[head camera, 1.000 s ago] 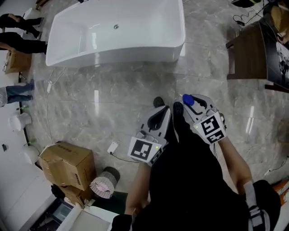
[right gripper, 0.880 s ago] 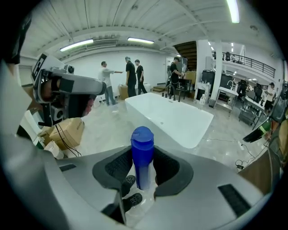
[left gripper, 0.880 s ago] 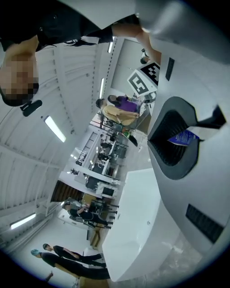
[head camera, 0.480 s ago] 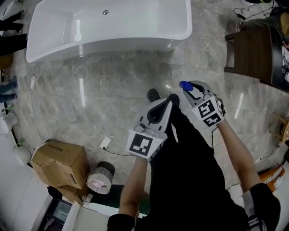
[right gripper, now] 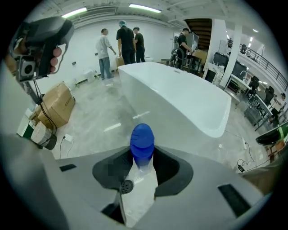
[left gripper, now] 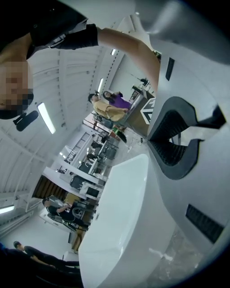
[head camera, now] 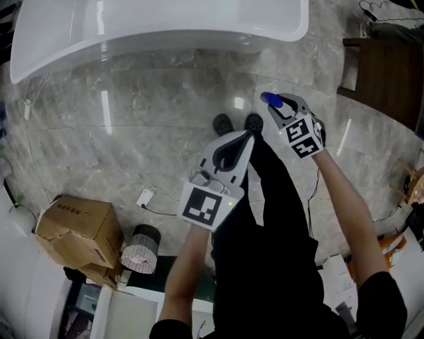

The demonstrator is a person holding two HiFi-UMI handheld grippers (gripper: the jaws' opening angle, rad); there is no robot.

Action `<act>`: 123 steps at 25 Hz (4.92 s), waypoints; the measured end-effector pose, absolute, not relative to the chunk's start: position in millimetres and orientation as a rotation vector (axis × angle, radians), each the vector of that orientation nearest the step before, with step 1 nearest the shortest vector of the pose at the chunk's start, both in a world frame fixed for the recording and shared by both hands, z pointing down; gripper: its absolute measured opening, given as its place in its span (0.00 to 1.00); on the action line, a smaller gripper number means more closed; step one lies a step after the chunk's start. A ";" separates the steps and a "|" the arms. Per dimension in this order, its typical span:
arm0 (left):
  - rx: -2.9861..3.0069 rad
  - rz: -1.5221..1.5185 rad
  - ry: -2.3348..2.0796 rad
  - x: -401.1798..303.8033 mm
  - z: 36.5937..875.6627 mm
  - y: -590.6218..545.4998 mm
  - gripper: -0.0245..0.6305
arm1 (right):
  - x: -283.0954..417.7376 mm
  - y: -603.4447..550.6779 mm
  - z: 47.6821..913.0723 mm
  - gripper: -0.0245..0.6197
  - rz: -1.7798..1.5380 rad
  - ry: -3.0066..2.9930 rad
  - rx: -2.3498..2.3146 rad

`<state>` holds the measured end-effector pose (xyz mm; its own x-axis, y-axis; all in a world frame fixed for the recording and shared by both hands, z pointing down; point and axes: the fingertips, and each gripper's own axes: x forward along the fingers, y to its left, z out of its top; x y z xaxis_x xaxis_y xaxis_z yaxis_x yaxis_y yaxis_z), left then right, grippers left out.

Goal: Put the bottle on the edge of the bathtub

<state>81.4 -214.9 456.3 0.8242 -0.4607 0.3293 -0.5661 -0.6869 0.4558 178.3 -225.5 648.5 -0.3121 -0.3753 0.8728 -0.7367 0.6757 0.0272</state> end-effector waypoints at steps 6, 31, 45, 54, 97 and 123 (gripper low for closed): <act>2.390 0.283 -0.780 71.3 539.3 -233.9 0.05 | 175.7 -253.5 741.2 0.26 0.486 -1.890 0.860; 2.245 0.297 -0.946 32.9 787.9 -255.8 0.05 | 170.6 -326.2 1052.3 0.26 0.482 -1.780 0.861; 2.213 0.326 -0.954 14.4 855.0 -253.2 0.05 | 168.7 -350.2 1135.3 0.26 0.448 -1.700 0.823; 2.222 0.324 -0.910 29.1 858.5 -256.6 0.05 | 173.4 -348.8 1145.1 0.26 0.475 -1.684 0.833; 2.227 0.241 -1.175 42.8 471.9 -165.8 0.05 | 153.0 -258.7 661.2 0.19 0.266 -2.024 0.692; 2.678 0.033 -1.094 -86.0 223.5 106.7 0.05 | 35.4 53.9 308.7 0.06 0.331 -2.448 1.370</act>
<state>-86.0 106.7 223.5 0.7184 -0.6863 0.1136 -0.6919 -0.6880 0.2190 35.4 53.9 308.7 -0.4912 -0.7832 0.3812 -0.8564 0.5142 -0.0468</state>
